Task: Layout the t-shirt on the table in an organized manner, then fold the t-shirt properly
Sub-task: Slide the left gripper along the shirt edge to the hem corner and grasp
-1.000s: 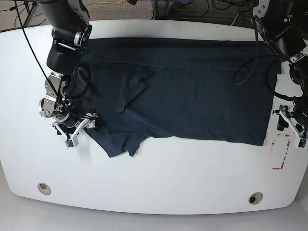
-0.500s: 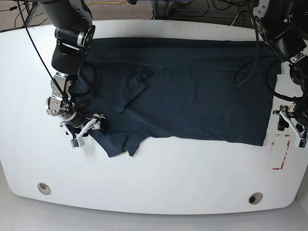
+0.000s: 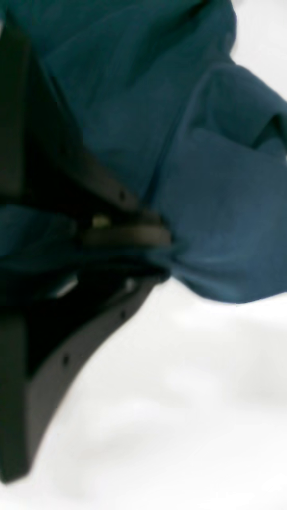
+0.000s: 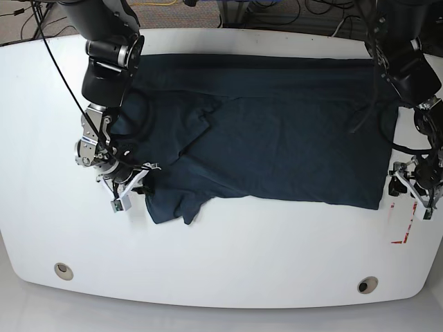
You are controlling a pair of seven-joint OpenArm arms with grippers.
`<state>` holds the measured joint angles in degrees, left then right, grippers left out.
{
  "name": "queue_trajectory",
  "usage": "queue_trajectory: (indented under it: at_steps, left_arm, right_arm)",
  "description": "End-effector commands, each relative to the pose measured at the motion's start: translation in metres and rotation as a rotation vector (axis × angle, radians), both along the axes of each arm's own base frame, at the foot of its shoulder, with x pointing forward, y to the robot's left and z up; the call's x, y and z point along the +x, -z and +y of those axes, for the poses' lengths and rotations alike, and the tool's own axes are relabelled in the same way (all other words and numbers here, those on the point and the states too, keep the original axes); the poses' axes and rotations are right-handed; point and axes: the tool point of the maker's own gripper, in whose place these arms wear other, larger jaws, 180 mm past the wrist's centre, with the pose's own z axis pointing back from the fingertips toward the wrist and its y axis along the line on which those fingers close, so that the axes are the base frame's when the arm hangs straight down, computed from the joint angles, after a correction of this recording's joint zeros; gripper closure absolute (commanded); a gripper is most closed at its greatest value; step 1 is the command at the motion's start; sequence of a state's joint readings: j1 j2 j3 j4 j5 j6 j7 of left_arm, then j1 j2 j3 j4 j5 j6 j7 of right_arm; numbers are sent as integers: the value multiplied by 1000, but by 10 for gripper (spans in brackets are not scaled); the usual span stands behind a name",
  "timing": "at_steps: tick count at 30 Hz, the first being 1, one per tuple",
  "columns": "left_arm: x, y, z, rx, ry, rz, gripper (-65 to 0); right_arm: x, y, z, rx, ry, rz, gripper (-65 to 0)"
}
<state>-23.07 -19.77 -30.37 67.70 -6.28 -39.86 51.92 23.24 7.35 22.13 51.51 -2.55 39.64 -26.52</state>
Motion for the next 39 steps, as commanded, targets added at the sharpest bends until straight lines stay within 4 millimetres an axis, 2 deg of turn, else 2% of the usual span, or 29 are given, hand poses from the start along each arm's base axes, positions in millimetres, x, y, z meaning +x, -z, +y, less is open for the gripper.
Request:
queue_trajectory:
  at_steps: [1, 9, 13, 15, 16, 19, 21, 24, 33, 39]
  left_arm:
    - [22, -21, 9, -25, -14, -82, -372]
    - [49, 3, 4, -139, -42, -75, -372]
    - [56, 24, 1, -196, -97, -64, -379]
    - [58, 32, 0, -223, -122, -65, -408]
    - [60, 38, -3, -246, -142, -63, -453]
    - [61, 45, -3, -272, -179, -61, -525]
    - [61, 50, -1, -279, -210, -57, -542]
    - [60, 52, 2, -270, -233, -55, -544]
    - [60, 60, -11, -237, -186, -22, -542]
    - [61, 70, -38, -271, -135, -6, -540]
  right_arm:
    - [7, -9, -4, -16, -7, -14, -6]
    - [7, -8, -4, -17, -7, -11, -2]
    - [7, -8, -4, -17, -7, -11, -2]
    - [7, -8, -4, -17, -7, -11, -2]
    - [7, -8, -4, -15, -7, -12, -2]
    - [7, -9, -4, -13, -6, -13, -2]
    - [7, -9, -3, -10, -6, -13, -2]
    - [7, -9, -3, -10, -6, -13, -2]
    - [6, -8, -2, -7, -6, -12, -2]
    - [6, -7, -2, -5, -4, -13, -2]
